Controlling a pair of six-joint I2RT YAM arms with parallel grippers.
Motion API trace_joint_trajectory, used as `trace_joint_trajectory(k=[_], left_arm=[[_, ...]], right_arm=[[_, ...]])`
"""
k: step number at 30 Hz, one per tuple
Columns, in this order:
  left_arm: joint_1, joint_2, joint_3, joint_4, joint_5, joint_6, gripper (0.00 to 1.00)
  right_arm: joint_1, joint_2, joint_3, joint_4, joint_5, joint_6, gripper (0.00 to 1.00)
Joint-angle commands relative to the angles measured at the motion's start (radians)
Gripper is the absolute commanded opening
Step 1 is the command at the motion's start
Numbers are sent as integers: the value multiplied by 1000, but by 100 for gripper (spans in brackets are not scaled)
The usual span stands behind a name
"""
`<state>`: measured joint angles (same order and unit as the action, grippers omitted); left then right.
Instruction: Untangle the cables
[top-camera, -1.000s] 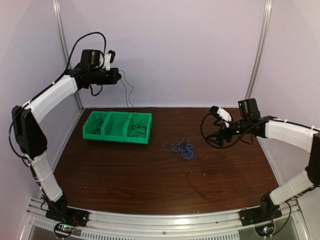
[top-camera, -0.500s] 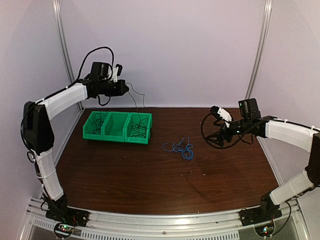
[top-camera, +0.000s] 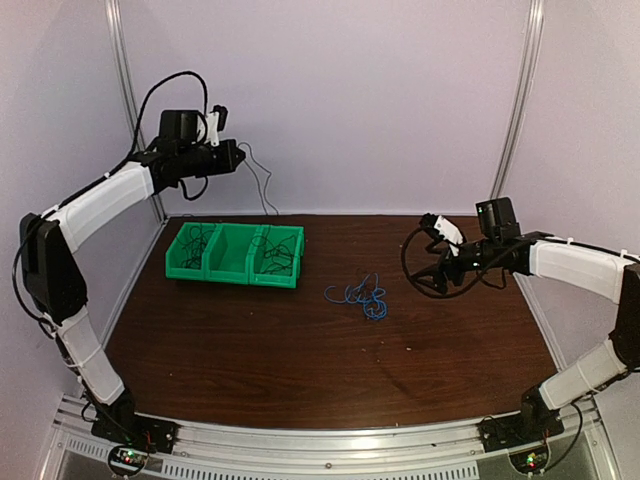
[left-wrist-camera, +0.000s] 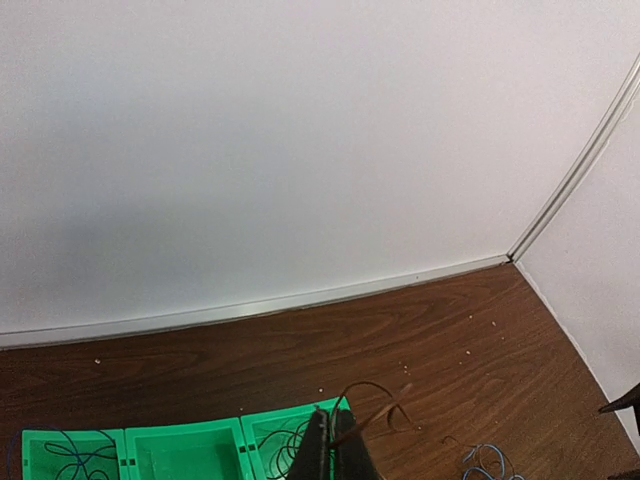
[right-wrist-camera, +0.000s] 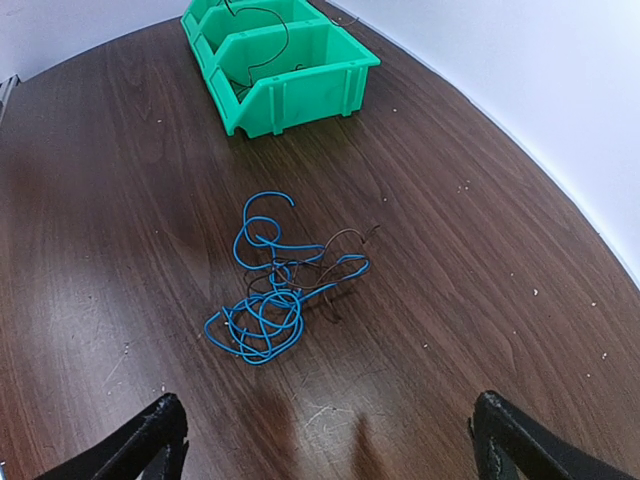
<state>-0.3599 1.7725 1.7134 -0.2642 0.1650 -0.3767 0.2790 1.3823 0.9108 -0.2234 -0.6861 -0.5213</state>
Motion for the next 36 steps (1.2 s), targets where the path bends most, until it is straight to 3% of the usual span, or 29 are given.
trace_joint_trajectory(k=[1, 11, 19, 36], left_arm=[[1, -72, -71, 76, 4, -9, 0], [1, -136, -211, 97, 8, -21, 0], [1, -124, -224, 93, -53, -32, 0], [1, 173, -52, 184, 50, -94, 0]], right_arm=[[-8, 6, -4, -9, -21, -8, 100], [-9, 8, -3, -11, -31, -9, 100], [-11, 0, -4, -12, -32, -8, 100], [-19, 9, -7, -17, -35, -17, 100]])
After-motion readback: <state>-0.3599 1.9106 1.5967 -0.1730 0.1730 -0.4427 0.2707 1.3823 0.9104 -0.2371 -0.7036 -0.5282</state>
